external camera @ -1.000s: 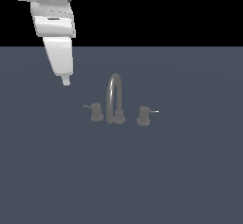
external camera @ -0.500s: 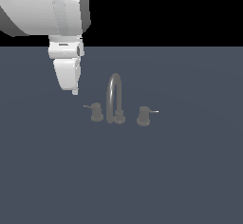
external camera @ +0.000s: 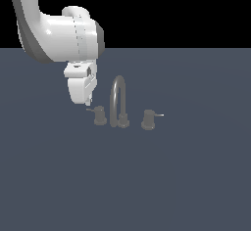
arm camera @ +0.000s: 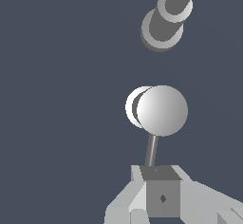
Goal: Turn on the faucet by rotating a designated handle.
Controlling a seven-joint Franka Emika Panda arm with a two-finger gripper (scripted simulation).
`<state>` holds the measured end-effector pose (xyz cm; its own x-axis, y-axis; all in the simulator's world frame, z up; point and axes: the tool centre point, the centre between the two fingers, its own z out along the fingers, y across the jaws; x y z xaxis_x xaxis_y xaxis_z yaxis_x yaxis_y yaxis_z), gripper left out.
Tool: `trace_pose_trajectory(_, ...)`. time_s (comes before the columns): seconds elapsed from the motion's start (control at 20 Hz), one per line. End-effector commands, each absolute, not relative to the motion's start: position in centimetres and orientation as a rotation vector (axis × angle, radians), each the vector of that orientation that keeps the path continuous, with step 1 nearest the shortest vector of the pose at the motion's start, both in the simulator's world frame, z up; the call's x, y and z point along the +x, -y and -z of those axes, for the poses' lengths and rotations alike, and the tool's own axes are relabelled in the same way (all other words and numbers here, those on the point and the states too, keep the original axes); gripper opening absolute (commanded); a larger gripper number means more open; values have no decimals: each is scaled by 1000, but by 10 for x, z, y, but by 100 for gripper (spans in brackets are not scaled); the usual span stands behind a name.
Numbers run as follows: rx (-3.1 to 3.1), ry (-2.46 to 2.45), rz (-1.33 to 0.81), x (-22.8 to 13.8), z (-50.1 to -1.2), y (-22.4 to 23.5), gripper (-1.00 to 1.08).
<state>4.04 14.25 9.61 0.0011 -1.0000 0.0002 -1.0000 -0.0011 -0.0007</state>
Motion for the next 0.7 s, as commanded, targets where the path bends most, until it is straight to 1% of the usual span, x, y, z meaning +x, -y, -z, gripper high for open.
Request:
trace_pose_trajectory(0.0,-2169,-2273,4,51,-85,-138,-100)
trace_pose_trajectory(0.3,-2082,-2354,3,68,-68,-129,-100)
trace_pose_trajectory(0.65,-2053,-2379,2,73,-63,-126,-100)
